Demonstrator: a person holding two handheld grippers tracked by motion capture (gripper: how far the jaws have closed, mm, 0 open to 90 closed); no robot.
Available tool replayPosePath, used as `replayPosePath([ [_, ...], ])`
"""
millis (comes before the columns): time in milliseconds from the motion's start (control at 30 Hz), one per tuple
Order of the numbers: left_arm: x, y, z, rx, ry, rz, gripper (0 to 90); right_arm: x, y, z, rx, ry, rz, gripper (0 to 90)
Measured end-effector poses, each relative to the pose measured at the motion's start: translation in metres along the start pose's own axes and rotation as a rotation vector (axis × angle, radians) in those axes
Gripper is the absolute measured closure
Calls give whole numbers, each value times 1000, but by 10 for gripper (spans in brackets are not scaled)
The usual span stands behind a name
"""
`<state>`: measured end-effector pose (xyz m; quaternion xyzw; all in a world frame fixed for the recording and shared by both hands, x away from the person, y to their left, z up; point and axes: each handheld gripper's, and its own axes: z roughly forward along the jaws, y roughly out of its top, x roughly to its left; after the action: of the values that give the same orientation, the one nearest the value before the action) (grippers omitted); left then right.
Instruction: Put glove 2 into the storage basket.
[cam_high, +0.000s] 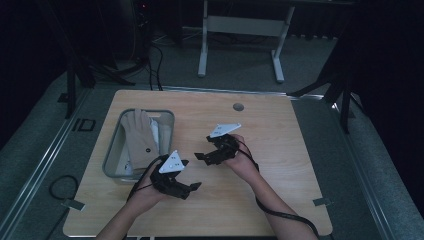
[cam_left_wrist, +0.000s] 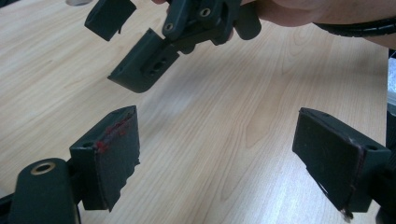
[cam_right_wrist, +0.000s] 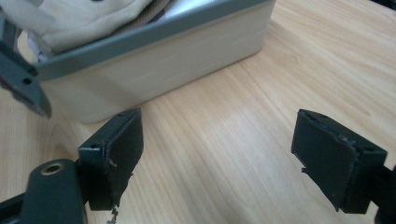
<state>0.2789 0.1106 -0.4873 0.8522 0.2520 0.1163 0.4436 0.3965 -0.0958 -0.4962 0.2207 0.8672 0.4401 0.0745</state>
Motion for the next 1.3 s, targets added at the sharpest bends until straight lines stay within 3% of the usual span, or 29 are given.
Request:
replayPosePath([
  [633,-16,-13,38,27,-63,41,151,1,-60,-15,12,12,22,162],
  [767,-20,-18,45,38,-76,53,151,-1,-69,-21,-9,14,32,161],
  [1100,-26,-22,58,50,-102,65,151,-1,-90,-33,-1,6,50,154],
  [1300,-28,-25,68,78,-143,105,151,-3,-103,-36,22,-15,61,154],
])
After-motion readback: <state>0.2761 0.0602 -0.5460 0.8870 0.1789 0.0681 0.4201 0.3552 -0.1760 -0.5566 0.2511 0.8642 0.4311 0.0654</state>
